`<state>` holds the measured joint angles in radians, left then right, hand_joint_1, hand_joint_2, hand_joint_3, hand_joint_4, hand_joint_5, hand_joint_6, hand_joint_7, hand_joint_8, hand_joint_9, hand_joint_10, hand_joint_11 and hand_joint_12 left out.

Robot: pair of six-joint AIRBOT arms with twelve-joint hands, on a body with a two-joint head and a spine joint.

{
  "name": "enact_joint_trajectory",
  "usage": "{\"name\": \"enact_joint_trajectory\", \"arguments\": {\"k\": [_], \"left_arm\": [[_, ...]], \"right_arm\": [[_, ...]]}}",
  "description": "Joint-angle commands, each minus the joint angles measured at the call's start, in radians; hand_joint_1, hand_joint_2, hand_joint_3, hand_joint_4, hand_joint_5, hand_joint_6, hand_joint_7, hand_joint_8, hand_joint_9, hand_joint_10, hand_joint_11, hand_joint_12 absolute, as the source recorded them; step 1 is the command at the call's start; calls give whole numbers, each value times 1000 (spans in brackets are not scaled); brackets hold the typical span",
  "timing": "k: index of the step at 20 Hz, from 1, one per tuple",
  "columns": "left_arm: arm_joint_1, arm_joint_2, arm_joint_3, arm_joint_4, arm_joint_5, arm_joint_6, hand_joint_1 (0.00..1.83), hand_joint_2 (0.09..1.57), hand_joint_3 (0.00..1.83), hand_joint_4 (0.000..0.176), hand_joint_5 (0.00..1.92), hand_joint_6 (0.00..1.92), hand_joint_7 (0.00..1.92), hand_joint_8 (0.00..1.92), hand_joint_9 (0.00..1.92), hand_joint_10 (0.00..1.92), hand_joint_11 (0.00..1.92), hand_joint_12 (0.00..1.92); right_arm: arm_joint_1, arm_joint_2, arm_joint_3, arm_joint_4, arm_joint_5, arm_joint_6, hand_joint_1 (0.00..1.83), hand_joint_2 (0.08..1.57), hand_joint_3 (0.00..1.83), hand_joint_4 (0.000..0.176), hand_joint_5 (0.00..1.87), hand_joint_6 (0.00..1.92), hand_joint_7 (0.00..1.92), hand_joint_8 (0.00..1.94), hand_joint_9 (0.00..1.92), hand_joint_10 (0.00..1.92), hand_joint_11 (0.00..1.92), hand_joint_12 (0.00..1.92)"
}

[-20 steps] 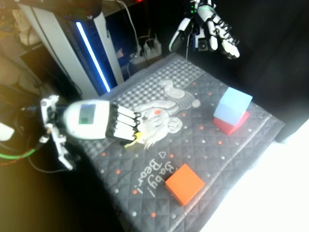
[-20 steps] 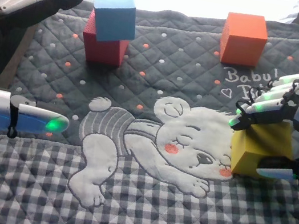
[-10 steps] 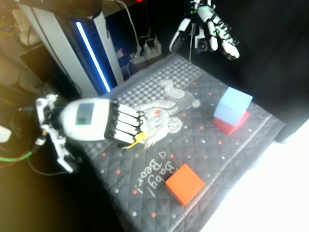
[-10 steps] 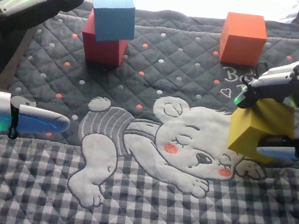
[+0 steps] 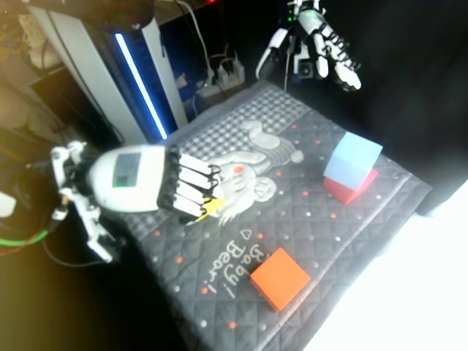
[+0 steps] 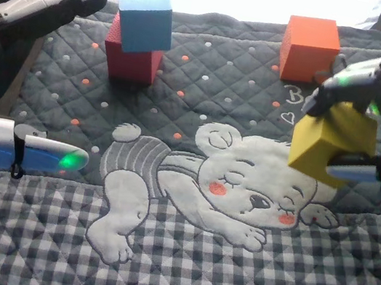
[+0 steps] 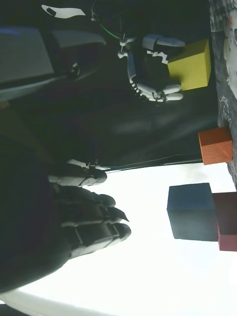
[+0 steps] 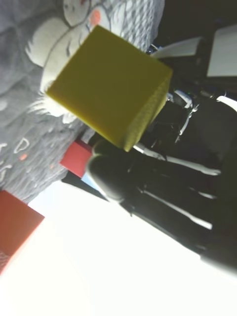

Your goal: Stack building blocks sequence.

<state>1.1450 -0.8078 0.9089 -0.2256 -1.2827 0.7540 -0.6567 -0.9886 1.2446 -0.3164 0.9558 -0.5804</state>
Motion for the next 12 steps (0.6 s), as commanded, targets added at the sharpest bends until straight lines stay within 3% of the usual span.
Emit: {"name": "enact_joint_trajectory", "arguments": {"k": [1,2,3,4,5,6,7,8,9,10,11,12], "left_arm": [[-5,-4,3,1,-124,-10,850,779,0,113,163,6,0,0,0,0,0,0],[-5,-4,3,1,-124,-10,843,785,0,117,165,6,0,0,0,0,0,0],[-5,-4,3,1,-125,-10,840,790,1,117,164,5,0,0,0,0,0,0],[-5,-5,3,1,-125,-12,852,794,3,117,160,3,0,0,0,0,0,0],[-5,-5,3,1,-125,-13,855,794,3,120,164,4,0,0,0,0,0,0],[-5,-6,3,1,-124,-13,857,796,3,114,171,7,0,0,0,0,0,0],[-5,-6,3,1,-124,-13,855,796,3,113,170,6,0,0,0,0,0,0],[-5,-6,3,1,-124,-14,849,796,3,114,169,5,0,0,0,0,0,0],[-5,-7,3,1,-124,-14,858,795,2,101,178,8,0,0,0,0,0,0],[-5,-8,4,1,-124,-14,850,791,0,109,178,7,0,0,0,0,0,0],[-5,-9,4,1,-123,-14,853,795,2,103,177,6,0,0,0,0,0,0],[-5,-10,5,1,-123,-15,850,793,1,107,175,4,0,0,0,0,0,0]], "right_arm": [[12,1,2,31,108,-2,1258,1089,0,0,1020,779,1076,1004,1035,906,878,1341],[12,-5,2,27,95,-2,1243,1117,4,0,992,812,982,1167,937,1035,793,1484],[11,-18,2,16,72,-2,1254,1127,0,0,954,838,986,1204,957,1201,851,1596],[3,-31,6,7,48,-2,1251,1152,2,0,929,818,928,1350,953,1547,898,1824],[-5,-44,12,2,27,-2,1183,1129,1,0,958,954,1010,1547,1083,1839,1116,1902],[-12,-56,19,-4,6,1,1168,1127,1,0,959,989,1091,1586,1191,1900,1266,1917],[-14,-61,23,-9,-2,5,1161,1132,1,0,948,1016,1109,1432,1203,1797,1228,1920],[-14,-67,25,-18,-16,6,1161,1133,0,0,946,1018,1151,1441,1246,1823,1283,1921],[-14,-69,26,-26,-23,6,1158,1140,1,0,929,1041,1149,1271,1266,1695,1276,1918],[-14,-73,27,-36,-32,6,1237,1131,0,0,927,1025,1006,1121,1195,1587,1201,1838],[-14,-75,27,-43,-38,6,1257,1132,0,0,904,886,1018,1158,1100,1417,1123,1751],[-14,-78,26,-48,-42,6,1225,1141,0,0,869,1027,1001,1087,1038,1085,1031,1553]]}}
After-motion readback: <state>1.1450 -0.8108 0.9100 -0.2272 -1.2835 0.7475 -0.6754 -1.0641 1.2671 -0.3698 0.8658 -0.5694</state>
